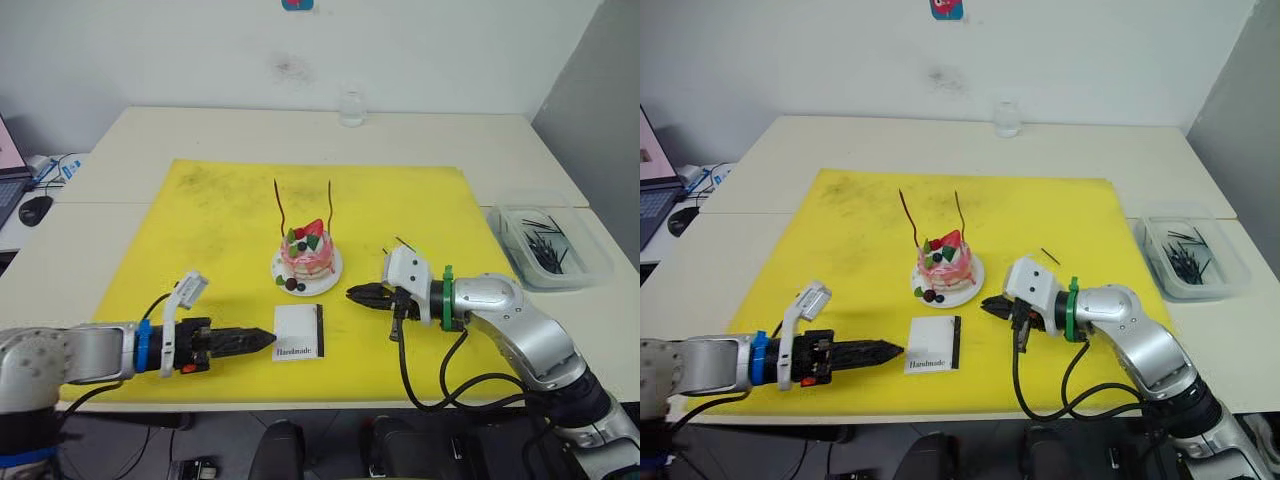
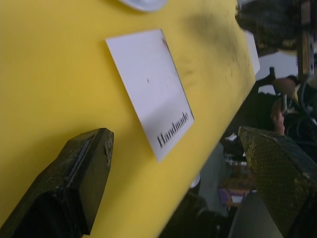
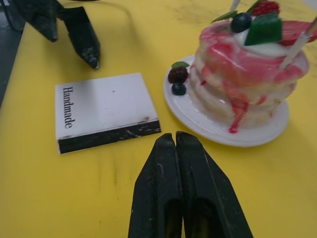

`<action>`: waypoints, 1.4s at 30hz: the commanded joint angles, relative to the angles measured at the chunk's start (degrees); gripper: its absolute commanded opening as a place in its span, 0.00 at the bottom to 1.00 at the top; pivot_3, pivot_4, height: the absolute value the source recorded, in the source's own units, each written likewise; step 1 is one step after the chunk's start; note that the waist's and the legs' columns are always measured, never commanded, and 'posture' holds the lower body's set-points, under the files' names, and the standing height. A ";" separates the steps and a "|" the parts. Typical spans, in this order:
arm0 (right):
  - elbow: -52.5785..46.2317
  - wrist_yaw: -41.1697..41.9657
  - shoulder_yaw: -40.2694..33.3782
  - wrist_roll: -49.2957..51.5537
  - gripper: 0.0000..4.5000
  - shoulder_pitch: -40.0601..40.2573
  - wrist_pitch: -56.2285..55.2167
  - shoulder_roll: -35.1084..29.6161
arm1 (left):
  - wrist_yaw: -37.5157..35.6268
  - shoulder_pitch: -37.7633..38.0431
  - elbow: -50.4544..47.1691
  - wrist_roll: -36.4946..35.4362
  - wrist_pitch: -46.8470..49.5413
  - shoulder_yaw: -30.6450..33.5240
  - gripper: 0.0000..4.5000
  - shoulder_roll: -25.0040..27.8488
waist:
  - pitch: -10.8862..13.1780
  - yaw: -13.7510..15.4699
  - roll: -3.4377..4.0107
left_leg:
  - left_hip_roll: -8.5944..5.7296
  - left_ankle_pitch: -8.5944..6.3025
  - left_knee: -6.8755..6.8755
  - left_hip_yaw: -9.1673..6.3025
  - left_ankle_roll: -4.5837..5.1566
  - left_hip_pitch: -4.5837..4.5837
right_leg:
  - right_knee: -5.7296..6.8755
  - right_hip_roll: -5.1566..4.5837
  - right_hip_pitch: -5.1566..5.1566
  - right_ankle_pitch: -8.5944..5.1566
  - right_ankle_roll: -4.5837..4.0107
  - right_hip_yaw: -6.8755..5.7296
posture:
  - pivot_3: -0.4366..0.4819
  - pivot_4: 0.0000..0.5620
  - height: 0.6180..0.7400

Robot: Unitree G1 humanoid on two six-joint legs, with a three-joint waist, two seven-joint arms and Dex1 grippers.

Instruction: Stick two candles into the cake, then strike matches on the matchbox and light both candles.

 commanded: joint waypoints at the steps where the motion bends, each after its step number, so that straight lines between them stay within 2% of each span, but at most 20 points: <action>1: -1.32 1.16 2.24 -1.49 0.02 -1.33 0.33 -1.04 | 3.34 -2.70 2.55 -1.45 1.20 0.39 1.00 -1.67 | 0.00 -0.01 0.00 | 0.00 0.00 -0.01 0.01 0.00 0.00 | 0.00 0.00 -0.01 0.00 0.00 0.02 | 0.48 0.27 0.91; 9: 2.15 1.50 5.92 -4.61 0.02 -2.07 0.09 -0.62 | 5.83 -5.07 2.68 -3.00 3.57 -1.24 1.00 -5.03 | 0.00 0.05 0.00 | -0.01 0.00 0.06 -0.03 0.00 0.01 | 0.03 -0.03 0.04 0.01 0.02 0.00 | 0.48 0.27 0.91; 20: 7.73 2.98 11.08 -8.79 0.02 -4.82 -0.56 2.42 | 8.79 -5.16 2.62 -1.34 4.00 -2.37 1.00 -9.30 | -0.01 0.19 -0.01 | -0.08 0.00 0.11 -0.02 0.00 0.05 | 0.01 -0.12 0.14 0.03 0.05 0.02 | 0.48 0.27 0.91; 42: 11.28 3.78 12.85 -10.03 0.02 -5.45 -0.80 10.50 | 10.99 -3.47 0.31 -1.69 3.83 -3.18 1.00 -12.73 | -0.06 0.18 -0.02 | -0.07 0.01 0.11 -0.03 0.00 0.14 | 0.01 -0.13 0.23 0.04 0.07 0.01 | 0.48 0.27 0.91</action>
